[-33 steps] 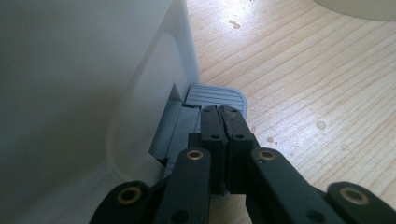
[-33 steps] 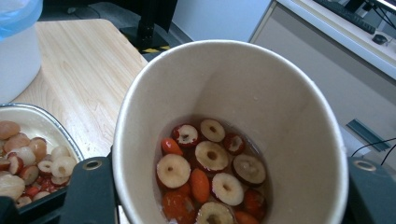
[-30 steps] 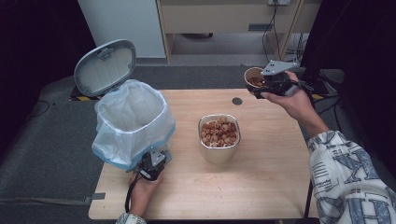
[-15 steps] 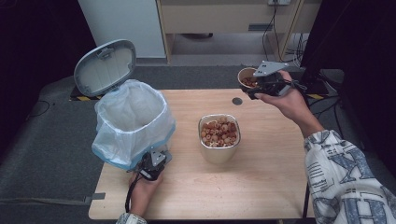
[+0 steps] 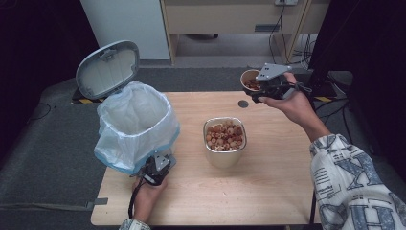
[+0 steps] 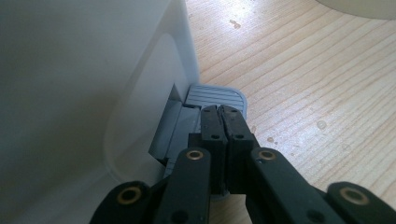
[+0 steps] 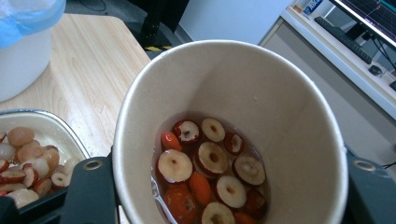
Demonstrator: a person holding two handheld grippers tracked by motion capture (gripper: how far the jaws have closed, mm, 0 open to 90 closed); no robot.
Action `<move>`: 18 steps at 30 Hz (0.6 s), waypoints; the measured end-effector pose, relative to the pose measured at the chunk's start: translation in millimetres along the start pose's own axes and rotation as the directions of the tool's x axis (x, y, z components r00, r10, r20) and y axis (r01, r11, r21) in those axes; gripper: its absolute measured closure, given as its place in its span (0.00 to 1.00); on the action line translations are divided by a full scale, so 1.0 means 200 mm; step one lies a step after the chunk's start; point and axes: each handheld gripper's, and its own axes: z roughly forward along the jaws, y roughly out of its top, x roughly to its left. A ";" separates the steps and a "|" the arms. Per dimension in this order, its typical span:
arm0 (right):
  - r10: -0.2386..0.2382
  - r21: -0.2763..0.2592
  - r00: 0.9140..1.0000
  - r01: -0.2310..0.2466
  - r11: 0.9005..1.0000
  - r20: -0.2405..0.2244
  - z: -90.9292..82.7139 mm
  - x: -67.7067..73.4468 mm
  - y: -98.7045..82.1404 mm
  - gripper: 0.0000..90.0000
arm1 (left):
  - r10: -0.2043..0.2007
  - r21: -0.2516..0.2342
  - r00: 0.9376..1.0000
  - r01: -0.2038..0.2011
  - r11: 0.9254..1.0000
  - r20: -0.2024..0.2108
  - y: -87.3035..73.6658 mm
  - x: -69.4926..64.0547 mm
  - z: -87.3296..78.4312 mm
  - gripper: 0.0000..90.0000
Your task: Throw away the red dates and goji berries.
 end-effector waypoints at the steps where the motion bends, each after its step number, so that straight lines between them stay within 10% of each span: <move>1: -0.015 0.004 1.000 0.015 1.000 0.004 0.00 0.01 0.00 0.39 | -0.003 -0.003 1.000 0.003 1.000 -0.002 0.00 0.00 0.00 0.98; 18: -0.108 -0.001 0.994 0.108 0.994 0.010 0.00 0.09 0.05 0.39 | -0.002 -0.001 1.000 0.002 1.000 0.004 0.00 0.00 0.00 0.98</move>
